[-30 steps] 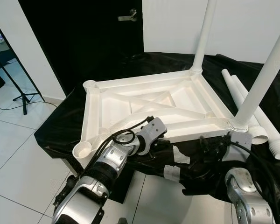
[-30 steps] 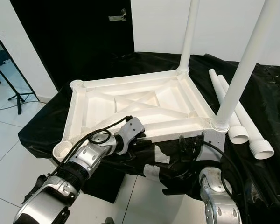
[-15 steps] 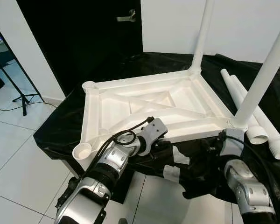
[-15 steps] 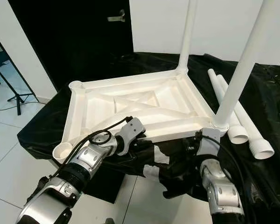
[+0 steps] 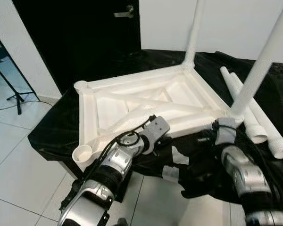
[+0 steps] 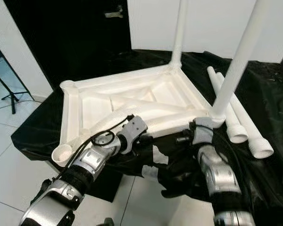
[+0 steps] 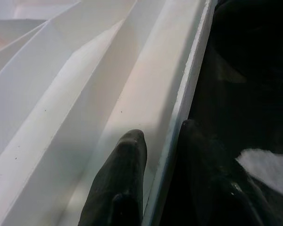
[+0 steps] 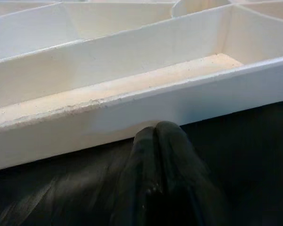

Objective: Building children table

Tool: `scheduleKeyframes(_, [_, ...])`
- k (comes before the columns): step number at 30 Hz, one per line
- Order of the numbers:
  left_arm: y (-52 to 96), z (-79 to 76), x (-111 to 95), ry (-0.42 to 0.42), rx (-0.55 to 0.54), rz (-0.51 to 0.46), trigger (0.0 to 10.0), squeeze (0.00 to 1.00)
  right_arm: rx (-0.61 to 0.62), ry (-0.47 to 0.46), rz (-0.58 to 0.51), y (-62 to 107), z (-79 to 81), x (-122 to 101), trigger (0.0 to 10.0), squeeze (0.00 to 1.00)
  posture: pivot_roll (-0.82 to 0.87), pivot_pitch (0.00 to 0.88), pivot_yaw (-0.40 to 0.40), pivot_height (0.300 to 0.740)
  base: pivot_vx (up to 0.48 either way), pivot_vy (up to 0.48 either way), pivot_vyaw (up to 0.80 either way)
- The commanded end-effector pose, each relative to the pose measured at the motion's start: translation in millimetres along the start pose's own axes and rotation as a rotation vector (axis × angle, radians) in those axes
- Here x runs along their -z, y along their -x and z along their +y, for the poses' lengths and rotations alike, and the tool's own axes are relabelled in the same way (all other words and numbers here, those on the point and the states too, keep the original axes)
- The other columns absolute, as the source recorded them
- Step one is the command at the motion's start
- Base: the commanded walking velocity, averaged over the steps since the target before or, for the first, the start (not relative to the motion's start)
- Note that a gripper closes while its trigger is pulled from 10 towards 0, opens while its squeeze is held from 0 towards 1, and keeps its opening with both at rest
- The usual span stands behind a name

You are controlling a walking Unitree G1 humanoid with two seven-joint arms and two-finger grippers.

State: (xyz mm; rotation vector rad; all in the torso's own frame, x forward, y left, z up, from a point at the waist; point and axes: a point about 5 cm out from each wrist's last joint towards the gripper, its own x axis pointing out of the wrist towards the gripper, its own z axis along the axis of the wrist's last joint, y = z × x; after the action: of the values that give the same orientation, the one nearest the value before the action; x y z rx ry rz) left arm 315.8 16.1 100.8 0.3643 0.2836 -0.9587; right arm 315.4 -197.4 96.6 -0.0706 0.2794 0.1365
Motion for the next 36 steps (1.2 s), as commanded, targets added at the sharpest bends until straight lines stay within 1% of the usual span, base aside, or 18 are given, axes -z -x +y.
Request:
scheduleKeyframes(1, [-1.5,-10.9,24.8,0.072,0.003,0.085,10.0,0.00,0.017,0.007,-0.019,-7.2,-3.8,-3.8,0.0,0.00,0.17,0.000,0.014,0.740,0.000,0.000,0.00])
scheduleKeyframes(6, [-6.9,-19.7,12.4,0.084,0.042,0.022,10.0,0.00,0.051,-0.007,-0.041,-20.7,-10.4,-14.6,0.0,0.00,0.17,0.000,0.016,0.740,0.000,0.000,0.00])
scheduleKeyframes(7, [-8.0,-21.5,9.1,0.089,0.049,0.002,10.0,0.00,0.054,-0.015,-0.049,-23.5,-9.0,-18.1,0.2,0.00,0.17,0.000,0.016,0.740,0.000,0.000,0.00])
scheduleKeyframes(8, [-8.5,-22.4,6.8,0.096,0.052,-0.014,10.0,0.00,0.048,-0.021,-0.058,-24.5,-6.1,-20.3,1.6,0.00,0.17,0.000,0.015,0.740,0.000,0.000,0.00])
scheduleKeyframes(9, [-8.5,-22.4,6.8,0.096,0.052,-0.014,10.0,0.00,0.048,-0.021,-0.058,-24.5,-6.1,-20.3,1.6,0.00,0.17,0.000,0.015,0.740,0.000,0.000,0.00])
scheduleKeyframes(10, [-8.5,-22.7,4.0,0.101,0.052,-0.037,10.0,0.00,0.037,-0.025,-0.068,-24.8,-2.0,-21.7,3.6,0.00,0.17,0.000,0.015,0.740,0.000,0.000,0.00])
scheduleKeyframes(11, [-7.6,-22.1,0.1,0.115,0.051,-0.072,10.0,0.00,0.025,-0.024,-0.081,-22.7,3.0,-21.9,10.0,0.00,0.17,0.000,0.014,0.740,0.000,0.000,0.00])
scheduleKeyframes(12, [-6.3,-20.7,-3.9,0.133,0.047,-0.109,10.0,0.23,0.015,-0.023,-0.093,-19.3,7.7,-21.2,10.0,0.00,0.17,0.000,0.014,0.740,0.000,0.000,0.00])
scheduleKeyframes(13, [-6.3,-20.7,-3.9,0.133,0.047,-0.109,10.0,0.23,0.015,-0.023,-0.093,-19.3,7.7,-21.2,10.0,0.00,0.17,0.000,0.014,0.740,0.000,0.000,0.00])
scheduleKeyframes(14, [-5.1,-19.0,-7.3,0.146,0.038,-0.141,10.0,0.76,0.011,-0.021,-0.106,-16.3,10.8,-19.9,10.0,0.00,0.18,0.000,0.014,0.740,0.000,0.000,0.00])
scheduleKeyframes(15, [-5.1,-19.0,-7.3,0.146,0.038,-0.141,10.0,0.76,0.011,-0.021,-0.106,-16.3,10.8,-19.9,10.0,0.00,0.18,0.000,0.014,0.740,0.000,0.000,0.00])
scheduleKeyframes(16, [-3.5,-16.7,-10.6,0.151,0.024,-0.172,10.0,0.95,0.020,-0.022,-0.121,-10.9,12.8,-17.6,10.0,0.00,0.17,0.000,0.015,0.740,0.000,0.000,0.00])
scheduleKeyframes(21, [-1.3,-14.5,-16.0,0.157,0.017,-0.220,10.0,0.92,0.050,-0.012,-0.138,-2.4,13.3,-13.2,10.0,0.00,0.17,0.000,0.017,0.740,0.000,0.000,0.00])
scheduleKeyframes(22, [1.6,-12.4,-22.3,0.169,0.012,-0.276,10.0,0.54,0.079,-0.005,-0.150,7.5,13.9,-8.3,10.0,0.00,0.16,0.000,0.021,0.740,0.000,0.000,0.00])
scheduleKeyframes(23, [7.5,-10.6,-32.3,0.192,0.028,-0.358,10.0,0.00,0.099,0.016,-0.156,20.7,14.6,-1.8,10.0,0.00,0.15,0.000,0.030,0.740,0.000,0.000,0.00])
scheduleKeyframes(29, [24.1,-8.6,-48.1,0.204,0.114,-0.475,10.0,0.00,0.136,0.029,-0.150,40.7,11.9,6.4,10.0,0.00,0.12,0.000,0.041,0.740,0.000,0.000,0.00])
scheduleKeyframes(35, [30.3,-5.5,-45.5,0.172,0.138,-0.463,10.0,0.00,0.151,0.024,-0.147,44.2,11.5,6.3,10.0,0.00,0.12,0.000,0.042,0.740,0.000,0.000,0.00])
scheduleKeyframes(36, [30.2,1.6,-35.2,0.140,0.110,-0.389,10.0,0.00,0.149,0.021,-0.150,44.4,14.2,5.2,10.0,0.00,0.12,0.000,0.040,0.740,0.000,0.000,0.00])
